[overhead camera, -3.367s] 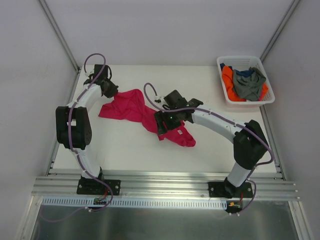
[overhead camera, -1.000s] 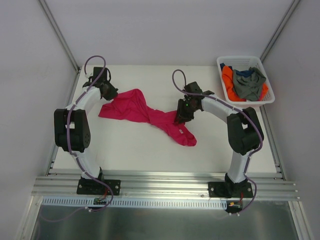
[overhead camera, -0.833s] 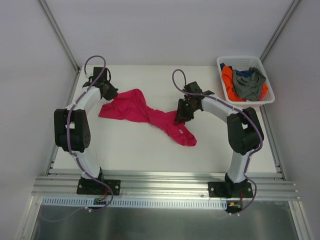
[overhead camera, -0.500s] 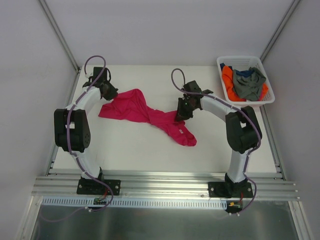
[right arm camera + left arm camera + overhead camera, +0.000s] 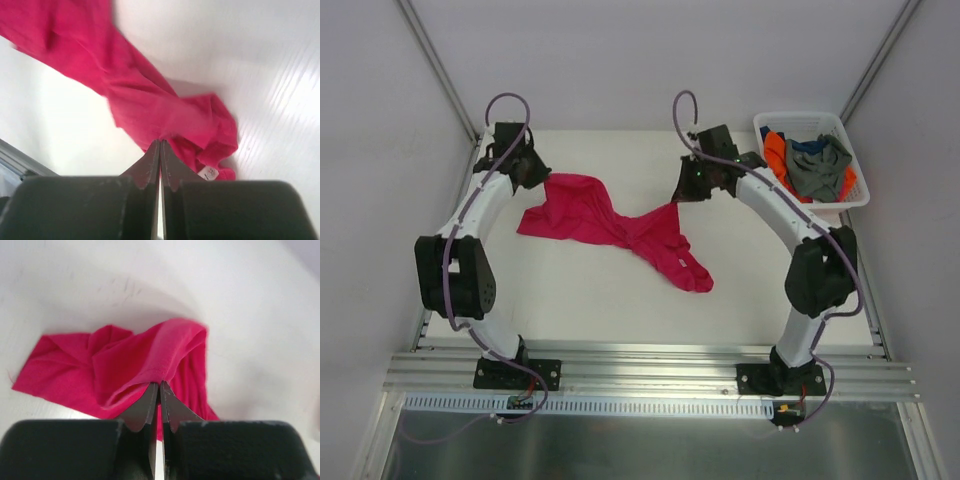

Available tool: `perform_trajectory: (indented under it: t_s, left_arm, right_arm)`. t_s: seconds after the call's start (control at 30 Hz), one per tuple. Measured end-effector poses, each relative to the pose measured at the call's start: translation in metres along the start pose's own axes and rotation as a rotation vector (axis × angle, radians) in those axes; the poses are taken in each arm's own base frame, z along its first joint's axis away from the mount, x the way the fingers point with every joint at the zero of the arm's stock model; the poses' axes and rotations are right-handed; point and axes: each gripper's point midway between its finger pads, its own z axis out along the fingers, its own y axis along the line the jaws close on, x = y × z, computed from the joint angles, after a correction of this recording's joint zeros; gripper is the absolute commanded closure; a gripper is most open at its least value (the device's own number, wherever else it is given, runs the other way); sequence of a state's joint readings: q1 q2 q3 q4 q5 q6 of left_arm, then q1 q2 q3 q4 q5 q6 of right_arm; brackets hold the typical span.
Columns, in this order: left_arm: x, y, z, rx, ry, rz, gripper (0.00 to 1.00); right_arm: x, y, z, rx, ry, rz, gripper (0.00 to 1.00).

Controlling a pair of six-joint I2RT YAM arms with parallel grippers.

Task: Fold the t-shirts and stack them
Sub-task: Flatten the tshirt out

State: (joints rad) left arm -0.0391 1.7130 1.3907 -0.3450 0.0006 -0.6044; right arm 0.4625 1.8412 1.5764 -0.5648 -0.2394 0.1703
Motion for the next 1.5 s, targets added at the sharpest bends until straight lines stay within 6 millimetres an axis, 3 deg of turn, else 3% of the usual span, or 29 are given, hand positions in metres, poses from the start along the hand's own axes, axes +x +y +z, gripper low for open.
perform_trajectory:
  t_s: [0.1, 0.27, 0.33, 0.4, 0.47, 0.6, 0.77, 0.9, 1.07, 1.2, 1.33, 1.5]
  left_arm:
    - [-0.041, -0.027, -0.044, 0.091, -0.111, 0.054, 1.00]
    - [-0.130, -0.082, -0.157, 0.269, -0.393, 0.126, 1.00]
    - [-0.154, -0.093, -0.206, 0.316, -0.500, 0.149, 1.00]
    - [-0.166, -0.098, -0.242, 0.343, -0.576, 0.171, 1.00]
    - [-0.176, -0.098, -0.276, 0.358, -0.647, 0.187, 1.00]
    - [-0.189, -0.076, -0.307, 0.303, -0.724, 0.177, 1.00]
    - [-0.207, -0.034, -0.319, 0.182, -0.773, 0.116, 1.00]
    - [-0.205, -0.018, -0.319, 0.147, -0.762, 0.072, 1.00]
    - [-0.198, -0.018, -0.315, 0.158, -0.731, 0.049, 1.00]
    - [-0.198, -0.024, -0.328, 0.182, -0.737, 0.056, 1.00]
    - [-0.202, -0.039, -0.367, 0.245, -0.802, 0.076, 1.00]
    - [-0.189, -0.043, -0.412, 0.278, -0.869, 0.097, 1.00]
  right_arm:
    - [-0.058, 0.023, -0.054, -0.047, -0.184, -0.046, 0.99]
    - [-0.164, 0.041, -0.179, -0.093, -0.558, -0.097, 0.99]
    - [-0.189, 0.038, -0.222, -0.077, -0.680, -0.113, 0.99]
    - [-0.200, 0.037, -0.260, -0.055, -0.778, -0.132, 0.99]
    - [-0.203, 0.040, -0.286, -0.039, -0.842, -0.154, 0.99]
    - [-0.208, 0.042, -0.322, -0.012, -0.928, -0.194, 0.99]
    - [-0.218, 0.037, -0.357, 0.046, -1.023, -0.217, 0.99]
    - [-0.219, 0.034, -0.377, 0.093, -1.078, -0.236, 0.99]
    - [-0.213, 0.041, -0.401, 0.095, -1.128, -0.263, 0.99]
    - [-0.202, 0.051, -0.430, 0.079, -1.186, -0.297, 0.99]
    - [-0.186, 0.066, -0.474, 0.066, -1.277, -0.356, 0.99]
    - [-0.156, 0.075, -0.530, 0.105, -1.392, -0.428, 0.99]
